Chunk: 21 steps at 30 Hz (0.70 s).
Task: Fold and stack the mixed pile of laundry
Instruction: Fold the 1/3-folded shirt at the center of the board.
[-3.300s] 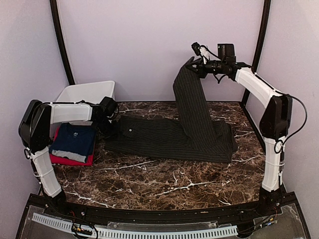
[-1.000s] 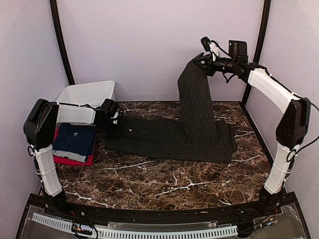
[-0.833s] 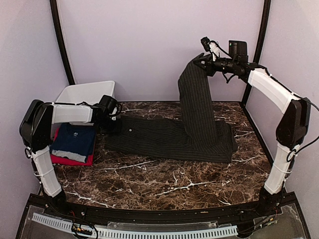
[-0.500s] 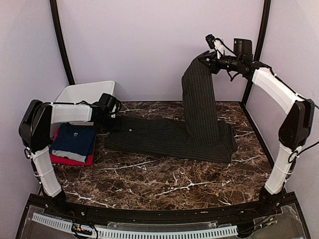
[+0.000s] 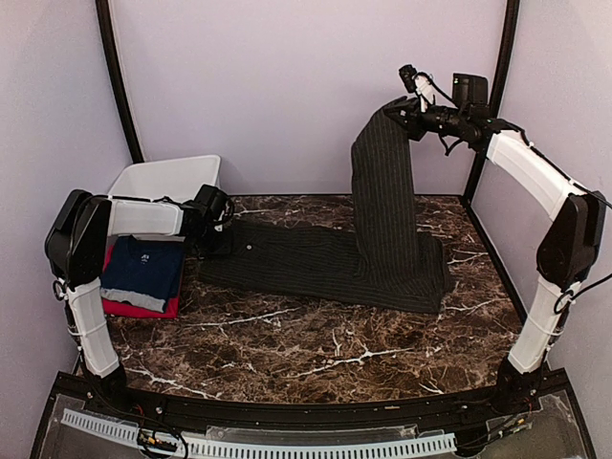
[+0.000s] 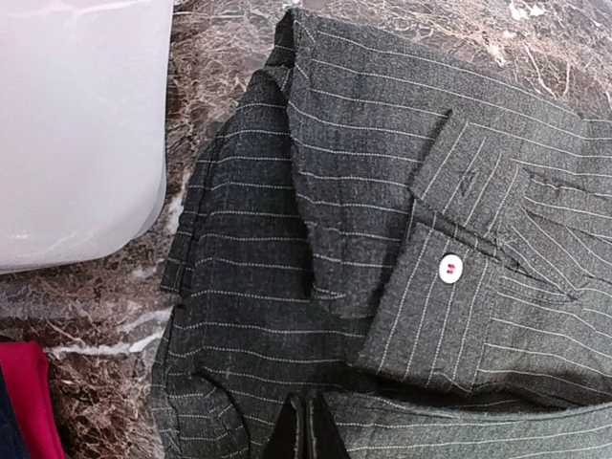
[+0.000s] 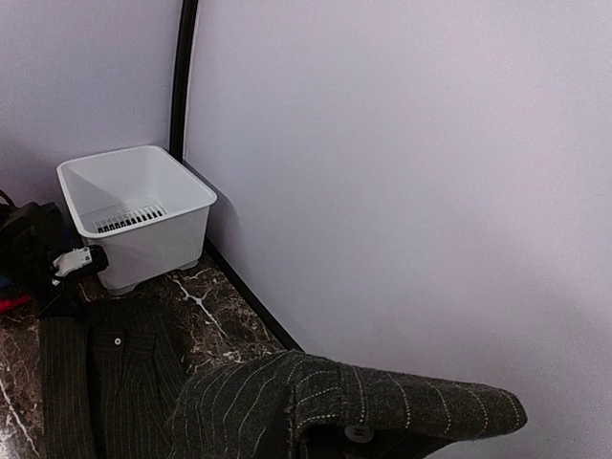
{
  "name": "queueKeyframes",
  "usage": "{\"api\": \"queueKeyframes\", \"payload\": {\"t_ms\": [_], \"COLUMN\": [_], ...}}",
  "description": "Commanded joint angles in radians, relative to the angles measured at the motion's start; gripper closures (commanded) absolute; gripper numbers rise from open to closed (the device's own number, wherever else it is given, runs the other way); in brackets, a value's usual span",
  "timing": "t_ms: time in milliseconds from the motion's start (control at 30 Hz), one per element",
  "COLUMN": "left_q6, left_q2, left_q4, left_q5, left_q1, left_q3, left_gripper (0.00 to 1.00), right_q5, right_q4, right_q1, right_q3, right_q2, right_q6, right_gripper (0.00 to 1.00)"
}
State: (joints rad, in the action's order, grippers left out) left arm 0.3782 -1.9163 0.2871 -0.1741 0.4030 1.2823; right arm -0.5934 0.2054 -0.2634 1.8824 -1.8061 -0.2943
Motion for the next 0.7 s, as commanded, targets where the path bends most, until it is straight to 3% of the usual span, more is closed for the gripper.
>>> {"api": "queueKeyframes", "payload": {"t_ms": [0, 367, 433, 533, 667], "left_q6": [0.002, 0.027, 0.025, 0.022, -0.019], "left_q2": [0.009, 0.061, 0.08, 0.163, 0.256], "left_q4": [0.013, 0.085, 0.087, 0.064, 0.057], "left_q5": [0.033, 0.009, 0.005, 0.014, 0.035], "left_q1": [-0.004, -0.003, -0.003, 0.002, 0.023], "left_q3": [0.025, -0.087, -0.095, -0.111, -0.11], "left_gripper": [1.0, 0.99, 0.91, 0.72, 0.61], "right_q5": [-0.048, -0.093, -0.096, -0.093, -0.046], "right_q4": [-0.037, -0.065, -0.074, -0.097, -0.069], "right_q1": [0.001, -0.021, -0.027, -0.043, -0.078], "right_q3": [0.016, -0.091, -0.114, -0.157, -0.168], "right_q2": [0.016, 0.018, 0.016, 0.001, -0.061], "right_q6": [0.031, 0.072, 0.083, 0.114, 0.145], "right_gripper": [1.0, 1.0, 1.0, 1.0, 1.0]}}
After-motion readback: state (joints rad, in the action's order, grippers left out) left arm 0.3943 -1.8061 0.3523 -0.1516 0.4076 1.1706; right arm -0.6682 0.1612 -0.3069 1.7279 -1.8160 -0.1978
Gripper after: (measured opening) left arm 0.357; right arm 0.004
